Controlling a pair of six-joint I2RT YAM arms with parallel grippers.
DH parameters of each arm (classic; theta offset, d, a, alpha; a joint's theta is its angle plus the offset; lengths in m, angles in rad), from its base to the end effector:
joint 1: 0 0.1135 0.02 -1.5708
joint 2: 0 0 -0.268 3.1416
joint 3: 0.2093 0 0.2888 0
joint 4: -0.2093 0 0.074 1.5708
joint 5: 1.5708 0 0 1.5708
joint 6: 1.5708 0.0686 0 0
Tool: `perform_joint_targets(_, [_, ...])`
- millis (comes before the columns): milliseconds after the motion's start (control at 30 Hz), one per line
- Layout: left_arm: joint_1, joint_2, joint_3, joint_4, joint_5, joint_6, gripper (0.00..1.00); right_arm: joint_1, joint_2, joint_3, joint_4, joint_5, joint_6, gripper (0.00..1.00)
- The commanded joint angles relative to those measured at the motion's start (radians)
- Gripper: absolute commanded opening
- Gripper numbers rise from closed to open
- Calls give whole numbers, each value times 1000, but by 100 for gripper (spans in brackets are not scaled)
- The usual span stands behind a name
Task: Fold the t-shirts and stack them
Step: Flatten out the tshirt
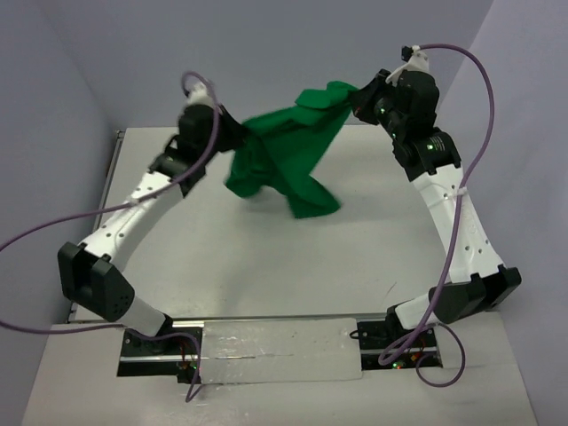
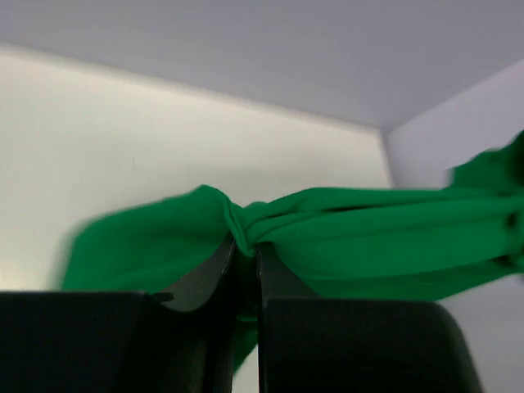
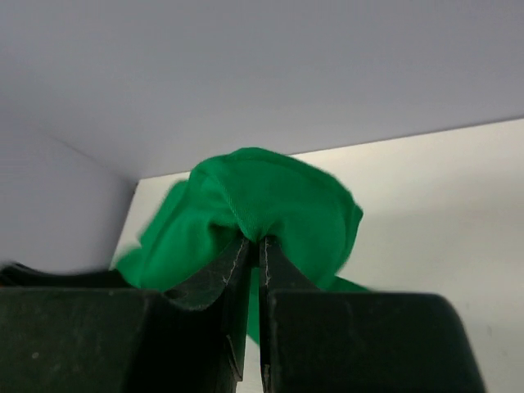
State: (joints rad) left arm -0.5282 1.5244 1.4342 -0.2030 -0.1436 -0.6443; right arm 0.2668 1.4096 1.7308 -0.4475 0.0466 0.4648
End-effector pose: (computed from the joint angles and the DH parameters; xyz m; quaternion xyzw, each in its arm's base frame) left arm 0.3765 -0.2083 0.3745 -0.0892 0.7969 -0.2810 0.5273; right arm 0.3553 0.0938 0.5062 0.0895 0.7449 0.2201 0.6234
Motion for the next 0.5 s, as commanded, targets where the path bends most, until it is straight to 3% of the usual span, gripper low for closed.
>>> perform_joint_targets(0, [91,-74,284,-74,179,103,10,-18,-98,85,112,25,16,9])
perform_joint_targets(67, [106,-91,307,-99,216,115,10,-19,-156,18,155,63,15,9])
perform_joint_targets(133, [134,-146,218,-78,266,100,10,-29,-255,-197,210,125,20,9])
perform_joint_targets(267, [167,-261,-125,-12,350,104,11,-75,-398,-549,269,135,73,9])
perform_joint_targets(300, [175,-273,-196,-12,369,107,23,-85,-415,-631,281,112,85,9])
perform_joint_targets(333, [187,-265,-253,-14,384,101,47,-86,-417,-705,292,86,90,11])
perform_joint_targets(400, [220,-200,-365,-12,390,70,79,-87,-400,-875,295,70,108,21])
perform_joint_targets(467, [240,-109,-376,-16,383,44,88,-86,-354,-967,291,80,127,39])
